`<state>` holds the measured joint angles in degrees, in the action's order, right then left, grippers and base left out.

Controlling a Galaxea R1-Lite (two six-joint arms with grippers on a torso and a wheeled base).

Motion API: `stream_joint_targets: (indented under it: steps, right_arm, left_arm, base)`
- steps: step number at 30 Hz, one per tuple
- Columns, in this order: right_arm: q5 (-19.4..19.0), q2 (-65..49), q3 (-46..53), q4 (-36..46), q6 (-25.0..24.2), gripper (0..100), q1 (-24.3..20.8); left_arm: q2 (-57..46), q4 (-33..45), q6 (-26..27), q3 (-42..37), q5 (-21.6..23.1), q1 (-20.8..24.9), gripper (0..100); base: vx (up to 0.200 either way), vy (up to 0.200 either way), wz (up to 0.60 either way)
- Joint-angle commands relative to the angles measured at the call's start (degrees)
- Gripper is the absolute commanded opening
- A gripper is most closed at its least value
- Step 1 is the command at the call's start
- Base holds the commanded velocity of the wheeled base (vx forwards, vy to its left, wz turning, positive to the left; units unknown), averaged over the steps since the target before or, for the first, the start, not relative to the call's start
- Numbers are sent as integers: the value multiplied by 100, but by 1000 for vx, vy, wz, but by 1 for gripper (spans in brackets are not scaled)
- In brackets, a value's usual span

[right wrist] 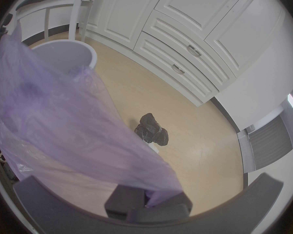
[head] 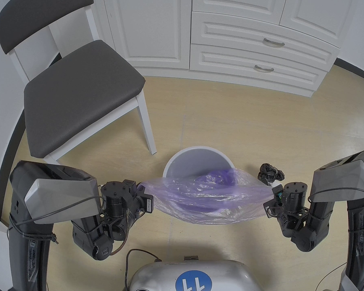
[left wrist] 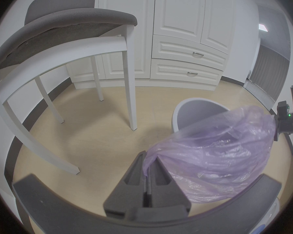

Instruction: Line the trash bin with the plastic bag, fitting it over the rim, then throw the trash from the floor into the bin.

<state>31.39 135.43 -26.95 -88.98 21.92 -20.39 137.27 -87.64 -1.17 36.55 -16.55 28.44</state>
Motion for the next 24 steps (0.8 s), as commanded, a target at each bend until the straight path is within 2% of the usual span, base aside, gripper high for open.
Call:
stream_joint_targets:
  steps: [1, 24]
  right_arm:
    - [-1, 239, -108, -102, -12, 0, 0]
    - [-10, 318, -108, -102, -82, 0, -123]
  left_arm:
    - [46, 1, -15, 45, -6, -5, 0]
    - [169, 1, -15, 107, -6, -111, 0]
  base:
    - [0, 0, 0]
    - [0, 0, 0]
